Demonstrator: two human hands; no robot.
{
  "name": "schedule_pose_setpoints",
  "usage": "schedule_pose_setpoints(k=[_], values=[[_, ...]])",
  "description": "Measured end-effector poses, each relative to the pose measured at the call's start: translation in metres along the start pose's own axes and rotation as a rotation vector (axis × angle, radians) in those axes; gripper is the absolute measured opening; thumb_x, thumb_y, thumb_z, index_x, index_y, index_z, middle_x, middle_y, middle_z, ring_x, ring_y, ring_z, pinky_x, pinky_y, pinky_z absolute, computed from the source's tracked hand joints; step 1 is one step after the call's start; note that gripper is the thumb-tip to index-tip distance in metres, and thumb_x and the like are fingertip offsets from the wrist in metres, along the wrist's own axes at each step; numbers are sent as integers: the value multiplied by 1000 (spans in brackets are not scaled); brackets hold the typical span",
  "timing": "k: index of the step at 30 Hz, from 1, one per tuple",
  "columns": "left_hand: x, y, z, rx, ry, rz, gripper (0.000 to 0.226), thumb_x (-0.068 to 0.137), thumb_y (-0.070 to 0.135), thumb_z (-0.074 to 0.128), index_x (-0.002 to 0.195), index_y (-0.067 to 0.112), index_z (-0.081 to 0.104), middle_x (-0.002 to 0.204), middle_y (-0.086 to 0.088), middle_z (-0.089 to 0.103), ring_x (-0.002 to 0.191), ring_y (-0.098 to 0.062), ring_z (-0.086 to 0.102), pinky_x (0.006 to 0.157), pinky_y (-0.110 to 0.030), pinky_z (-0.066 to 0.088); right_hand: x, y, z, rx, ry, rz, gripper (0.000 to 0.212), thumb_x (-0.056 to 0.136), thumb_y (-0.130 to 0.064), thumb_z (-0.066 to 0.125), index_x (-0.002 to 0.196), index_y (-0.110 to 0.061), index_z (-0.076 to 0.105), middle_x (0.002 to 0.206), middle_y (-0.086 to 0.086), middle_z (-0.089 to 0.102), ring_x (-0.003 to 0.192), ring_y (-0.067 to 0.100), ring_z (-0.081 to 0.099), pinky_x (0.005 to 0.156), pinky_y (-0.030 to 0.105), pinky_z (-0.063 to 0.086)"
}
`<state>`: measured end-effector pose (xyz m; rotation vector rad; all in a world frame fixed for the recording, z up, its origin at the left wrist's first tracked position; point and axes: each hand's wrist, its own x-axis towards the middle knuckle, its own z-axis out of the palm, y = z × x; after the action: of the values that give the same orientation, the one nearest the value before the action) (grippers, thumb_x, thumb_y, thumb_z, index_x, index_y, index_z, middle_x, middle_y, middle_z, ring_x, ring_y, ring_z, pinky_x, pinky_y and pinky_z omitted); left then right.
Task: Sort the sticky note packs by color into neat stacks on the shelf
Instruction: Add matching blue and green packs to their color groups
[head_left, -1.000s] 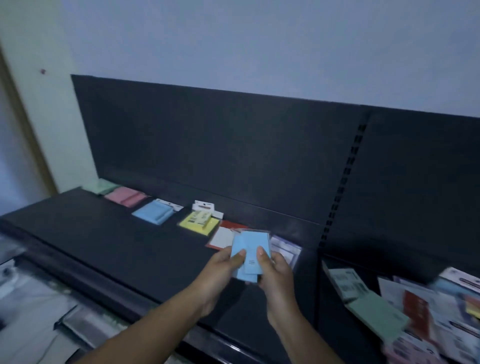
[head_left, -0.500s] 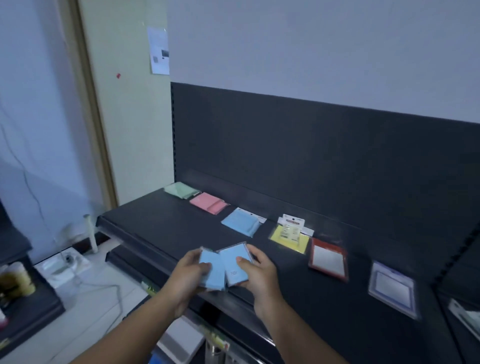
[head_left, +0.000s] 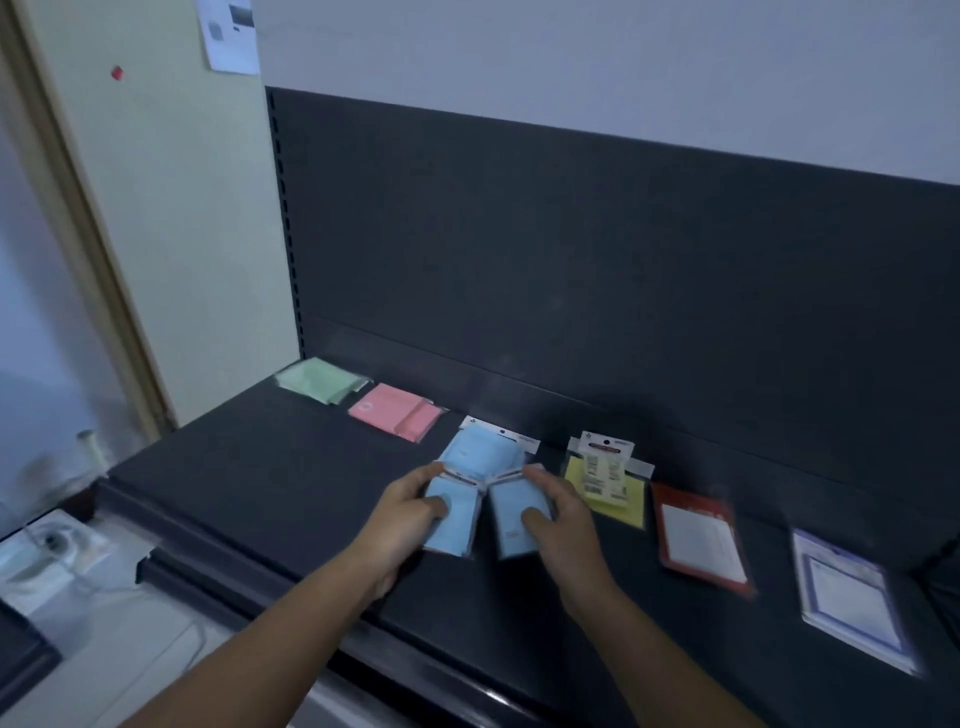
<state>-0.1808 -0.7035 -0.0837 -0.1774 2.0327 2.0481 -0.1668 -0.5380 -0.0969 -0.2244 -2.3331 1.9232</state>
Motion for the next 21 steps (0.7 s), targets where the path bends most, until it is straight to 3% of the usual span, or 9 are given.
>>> schedule_pose_setpoints(k=[3, 6, 9, 10, 13, 16, 19, 21], values=[[30, 16, 5, 29, -61, 37, 46, 83, -12, 42, 111, 21, 57, 93, 3, 66, 78, -13, 63, 61, -18, 52, 29, -5, 6, -26, 73, -61, 46, 84, 8, 46, 124, -13, 54, 125, 0, 45, 98, 5, 50, 84, 20, 47], [55, 28, 5, 73, -129, 62, 43, 76, -8, 47, 100, 26, 59, 94, 3, 67, 86, -15, 62, 76, -26, 51, 55, -7, 16, -13, 172, -79, 44, 84, 7, 47, 122, -11, 57, 125, -1, 48, 102, 7, 49, 86, 16, 40], [77, 30, 4, 126, -123, 90, 54, 76, -6, 48, 123, 18, 51, 111, -1, 59, 99, -16, 56, 85, -26, 47, 73, -8, 28, 38, 286, -77, 42, 84, 7, 47, 119, -13, 58, 124, -2, 49, 106, 7, 47, 81, 7, 37], [84, 29, 3, 146, -128, 108, 54, 80, -10, 46, 126, 19, 49, 109, 3, 56, 97, -12, 55, 83, -20, 47, 77, -8, 32, 48, 317, -75, 42, 84, 7, 47, 118, -16, 58, 124, -3, 49, 107, 8, 47, 83, 9, 38], [102, 27, 2, 193, -189, 127, 47, 88, -10, 42, 116, 29, 43, 101, 17, 47, 91, -1, 49, 71, -6, 42, 86, -4, 45, 39, 396, -57, 42, 84, 4, 49, 114, -24, 57, 125, -2, 51, 113, 15, 50, 97, 34, 45], [120, 17, -2, 274, -259, 115, 56, 89, -2, 42, 137, 25, 32, 117, 11, 42, 112, -9, 41, 90, -17, 37, 90, 5, 59, -33, 468, -27, 43, 83, 5, 49, 119, -17, 59, 124, 1, 53, 117, 20, 50, 103, 41, 41], [130, 11, -6, 359, -336, 108, 63, 83, 4, 38, 142, 23, 29, 125, 6, 32, 131, -17, 30, 107, -26, 28, 94, 15, 73, -193, 510, 11, 44, 84, 7, 48, 124, -7, 56, 125, 6, 54, 122, 22, 46, 107, 32, 34], [134, 7, -7, 361, -389, 82, 63, 87, 1, 35, 147, 17, 21, 142, 2, 25, 138, -17, 20, 116, -31, 18, 97, 21, 81, -281, 492, 80, 45, 86, -1, 51, 130, -9, 53, 132, 5, 54, 126, 23, 44, 110, 36, 32]])
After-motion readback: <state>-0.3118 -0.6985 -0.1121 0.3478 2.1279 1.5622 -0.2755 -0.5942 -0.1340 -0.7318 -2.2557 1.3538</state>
